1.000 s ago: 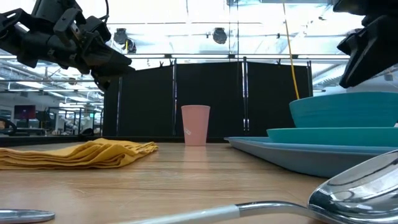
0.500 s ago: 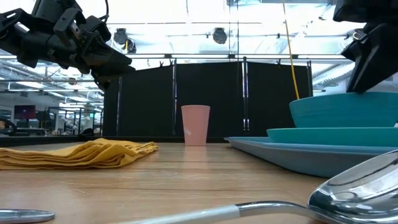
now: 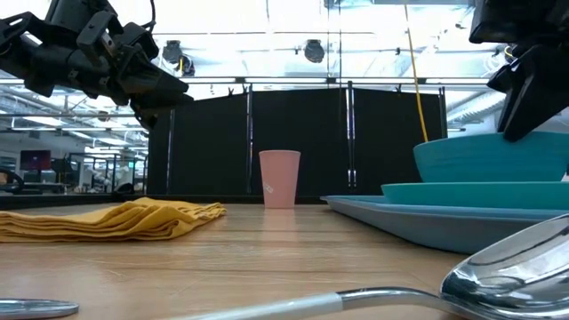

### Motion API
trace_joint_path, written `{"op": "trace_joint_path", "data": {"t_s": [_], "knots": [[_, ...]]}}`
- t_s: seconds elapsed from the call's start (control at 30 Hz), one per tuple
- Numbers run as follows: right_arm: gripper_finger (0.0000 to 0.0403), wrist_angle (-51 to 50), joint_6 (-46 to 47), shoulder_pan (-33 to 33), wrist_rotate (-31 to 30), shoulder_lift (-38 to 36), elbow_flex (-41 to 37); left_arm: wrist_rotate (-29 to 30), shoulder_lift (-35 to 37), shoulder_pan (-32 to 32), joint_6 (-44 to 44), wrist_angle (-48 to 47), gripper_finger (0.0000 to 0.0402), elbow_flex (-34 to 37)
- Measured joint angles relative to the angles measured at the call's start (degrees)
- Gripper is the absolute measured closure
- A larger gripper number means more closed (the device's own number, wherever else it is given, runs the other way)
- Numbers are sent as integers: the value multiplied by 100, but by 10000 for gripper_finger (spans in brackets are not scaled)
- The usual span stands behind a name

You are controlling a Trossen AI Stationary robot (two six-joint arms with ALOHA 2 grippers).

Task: Set up tray
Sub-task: Put the bowl on the blue plate on the blue tray

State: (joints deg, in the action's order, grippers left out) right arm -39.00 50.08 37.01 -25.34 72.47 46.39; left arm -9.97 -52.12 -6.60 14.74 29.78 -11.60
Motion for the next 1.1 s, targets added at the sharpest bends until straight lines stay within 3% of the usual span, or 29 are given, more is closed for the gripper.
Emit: {"op": "trace_joint_path", "data": {"t_s": [0.37,1.1], "knots": [[397,-5,20,-19,176,-2,0,3,0,0,0,0,268,0],[394,-7,389,-19,467,-2,0,1,0,-1,-2,0,268,-2]]}}
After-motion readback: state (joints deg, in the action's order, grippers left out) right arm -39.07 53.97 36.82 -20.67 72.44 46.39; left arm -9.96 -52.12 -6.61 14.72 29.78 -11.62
